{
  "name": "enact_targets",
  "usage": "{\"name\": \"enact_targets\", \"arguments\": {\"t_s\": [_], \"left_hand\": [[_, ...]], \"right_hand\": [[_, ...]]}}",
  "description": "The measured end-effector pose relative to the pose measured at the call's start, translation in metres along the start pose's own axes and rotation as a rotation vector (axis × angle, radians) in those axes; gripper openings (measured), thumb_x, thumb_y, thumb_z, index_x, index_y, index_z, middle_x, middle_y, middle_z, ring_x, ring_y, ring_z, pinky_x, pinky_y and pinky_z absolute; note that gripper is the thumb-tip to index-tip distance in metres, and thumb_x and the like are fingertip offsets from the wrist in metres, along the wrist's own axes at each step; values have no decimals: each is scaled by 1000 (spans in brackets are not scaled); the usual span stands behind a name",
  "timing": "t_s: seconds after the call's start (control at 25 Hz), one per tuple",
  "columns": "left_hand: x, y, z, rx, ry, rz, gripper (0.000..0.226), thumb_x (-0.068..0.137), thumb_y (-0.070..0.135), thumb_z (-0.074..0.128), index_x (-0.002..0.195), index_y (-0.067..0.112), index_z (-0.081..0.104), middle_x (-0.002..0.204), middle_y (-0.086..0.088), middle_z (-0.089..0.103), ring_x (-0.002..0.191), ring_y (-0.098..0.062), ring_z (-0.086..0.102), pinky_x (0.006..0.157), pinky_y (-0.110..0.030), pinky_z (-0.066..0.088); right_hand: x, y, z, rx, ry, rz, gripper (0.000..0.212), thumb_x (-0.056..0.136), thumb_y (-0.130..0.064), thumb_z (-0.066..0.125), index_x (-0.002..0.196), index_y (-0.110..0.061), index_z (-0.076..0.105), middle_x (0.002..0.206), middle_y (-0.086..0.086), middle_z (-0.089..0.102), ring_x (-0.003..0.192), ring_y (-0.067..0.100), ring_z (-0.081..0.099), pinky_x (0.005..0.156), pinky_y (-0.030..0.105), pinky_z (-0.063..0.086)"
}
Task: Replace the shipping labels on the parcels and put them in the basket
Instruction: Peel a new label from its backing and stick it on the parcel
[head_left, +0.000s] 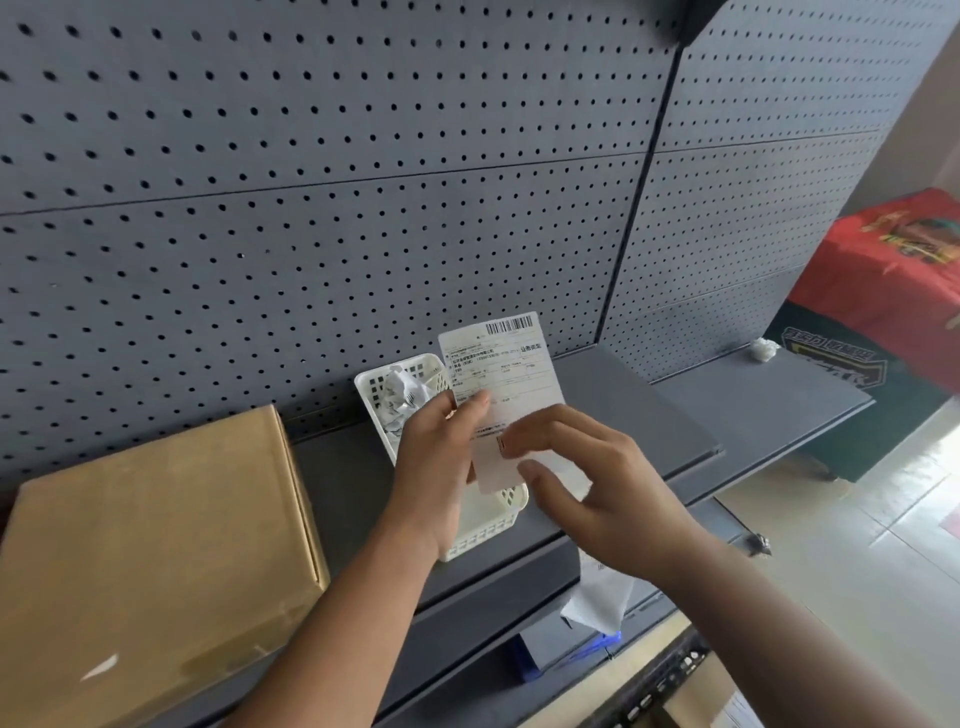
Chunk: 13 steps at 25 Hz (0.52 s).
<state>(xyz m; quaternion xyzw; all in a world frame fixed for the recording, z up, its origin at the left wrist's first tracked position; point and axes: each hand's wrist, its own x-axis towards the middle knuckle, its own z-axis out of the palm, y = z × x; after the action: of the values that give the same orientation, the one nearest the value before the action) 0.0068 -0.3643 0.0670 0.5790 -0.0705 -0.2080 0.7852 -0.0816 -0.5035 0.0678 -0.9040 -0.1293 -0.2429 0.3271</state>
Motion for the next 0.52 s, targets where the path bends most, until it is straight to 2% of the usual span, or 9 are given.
{"name": "enact_targets", "arguments": {"t_s": [0.08, 0.2, 0.28, 0.36, 0.52], "left_hand": [[1, 2, -9, 12, 32, 7, 15, 101, 21, 60, 102, 23, 75, 96, 1, 79, 80, -13, 72, 80, -38, 56], [-2, 9, -23, 13, 37, 16, 16, 102, 20, 59, 109, 21, 73, 100, -1, 80, 86, -15, 75, 87, -42, 57], [-5, 14, -32, 24, 32, 30, 17, 102, 19, 58, 111, 20, 73, 103, 0, 79, 89, -15, 76, 82, -38, 59], [-8, 19, -44, 42, 46, 47, 18, 103, 19, 58, 111, 19, 73, 104, 0, 79, 91, -15, 76, 79, -36, 60], [-17, 33, -76, 99, 113, 86, 17, 102, 21, 59, 108, 19, 74, 102, -3, 79, 92, -18, 75, 80, -38, 58]], "right_hand": [[8, 1, 3, -24, 133, 66, 16, 96, -16, 57, 107, -15, 69, 110, -8, 63, 105, 8, 62, 90, 28, 51], [30, 2, 10, 94, 293, 362, 20, 95, -21, 60, 114, -22, 65, 112, -14, 59, 103, 1, 60, 84, 20, 50], [45, 1, 17, 239, 268, 546, 24, 96, -26, 60, 120, -25, 62, 114, -12, 61, 102, 0, 61, 76, 15, 49], [57, -4, 25, 377, 203, 630, 24, 98, -30, 58, 121, -25, 62, 110, -11, 68, 95, 0, 65, 72, 14, 50], [76, -24, 52, 587, 103, 655, 18, 100, -29, 56, 107, -19, 69, 96, -5, 76, 87, 11, 73, 79, 33, 59]]}}
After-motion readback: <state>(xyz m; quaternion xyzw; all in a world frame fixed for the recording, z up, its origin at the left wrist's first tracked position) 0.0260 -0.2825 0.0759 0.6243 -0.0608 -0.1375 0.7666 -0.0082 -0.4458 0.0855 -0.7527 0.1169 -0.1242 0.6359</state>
